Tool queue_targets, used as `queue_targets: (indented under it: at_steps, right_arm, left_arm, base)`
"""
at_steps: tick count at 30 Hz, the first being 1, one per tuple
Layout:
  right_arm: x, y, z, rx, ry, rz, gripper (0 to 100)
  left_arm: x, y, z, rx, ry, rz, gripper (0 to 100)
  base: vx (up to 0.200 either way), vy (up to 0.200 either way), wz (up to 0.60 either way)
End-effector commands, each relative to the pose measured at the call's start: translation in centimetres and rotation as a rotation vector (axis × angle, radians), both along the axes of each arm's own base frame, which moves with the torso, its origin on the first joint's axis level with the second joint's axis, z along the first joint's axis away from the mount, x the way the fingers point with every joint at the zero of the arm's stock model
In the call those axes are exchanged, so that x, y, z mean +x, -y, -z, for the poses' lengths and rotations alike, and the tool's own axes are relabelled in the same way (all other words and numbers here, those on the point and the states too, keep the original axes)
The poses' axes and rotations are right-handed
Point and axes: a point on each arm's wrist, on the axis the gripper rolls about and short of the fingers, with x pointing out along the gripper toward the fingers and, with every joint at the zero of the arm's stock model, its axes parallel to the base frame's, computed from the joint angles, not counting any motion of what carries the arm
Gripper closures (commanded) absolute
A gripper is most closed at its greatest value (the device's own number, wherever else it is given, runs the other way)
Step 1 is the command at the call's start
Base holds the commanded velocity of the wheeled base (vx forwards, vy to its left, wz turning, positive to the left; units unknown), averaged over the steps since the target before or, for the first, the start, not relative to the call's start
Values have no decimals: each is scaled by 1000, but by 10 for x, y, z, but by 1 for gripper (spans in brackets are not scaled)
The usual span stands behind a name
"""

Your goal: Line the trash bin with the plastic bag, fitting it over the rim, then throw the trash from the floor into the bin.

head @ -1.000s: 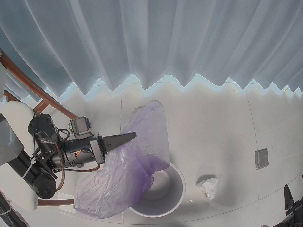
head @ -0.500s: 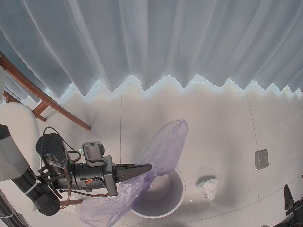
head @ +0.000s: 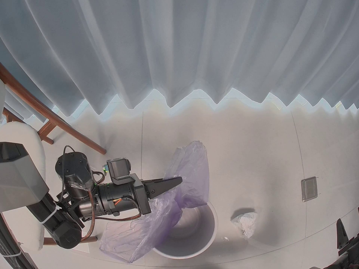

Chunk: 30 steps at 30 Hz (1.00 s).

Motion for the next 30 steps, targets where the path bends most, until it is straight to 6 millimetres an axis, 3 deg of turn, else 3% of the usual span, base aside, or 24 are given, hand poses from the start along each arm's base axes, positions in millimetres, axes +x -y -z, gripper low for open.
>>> queue_targets:
  at_steps: [1, 5, 10, 13, 21, 27, 30]
  right_arm:
    - [0, 0, 5, 0, -1, 0, 0]
    - [0, 0, 5, 0, -1, -1, 0]
    - [0, 0, 5, 0, -1, 0, 0]
    - [0, 0, 5, 0, -1, 0, 0]
    - [0, 0, 5, 0, -1, 0, 0]
    - [0, 0, 5, 0, -1, -1, 0]
    - [0, 0, 5, 0, -1, 0, 0]
  left_arm:
    - [-2, 0, -3, -4, 5, 4, 100]
    - [-2, 0, -2, -4, 3, 4, 100]
    - [-8, -6, 2, 11, -19, -5, 100]
    - [-25, -12, 14, 56, -78, 3, 100]
    - [-35, -22, 22, 98, -100, -10, 100]
    - [-73, -26, 32, 167, -154, 65, 100]
    - [-70, -25, 34, 179, -154, 24, 100]
  base:
    - [0, -200, 0]
    - [0, -200, 0]
    - [0, 0, 0]
    - [0, 0, 0]
    - [0, 0, 0]
    - [0, 0, 0]
    - [0, 0, 0]
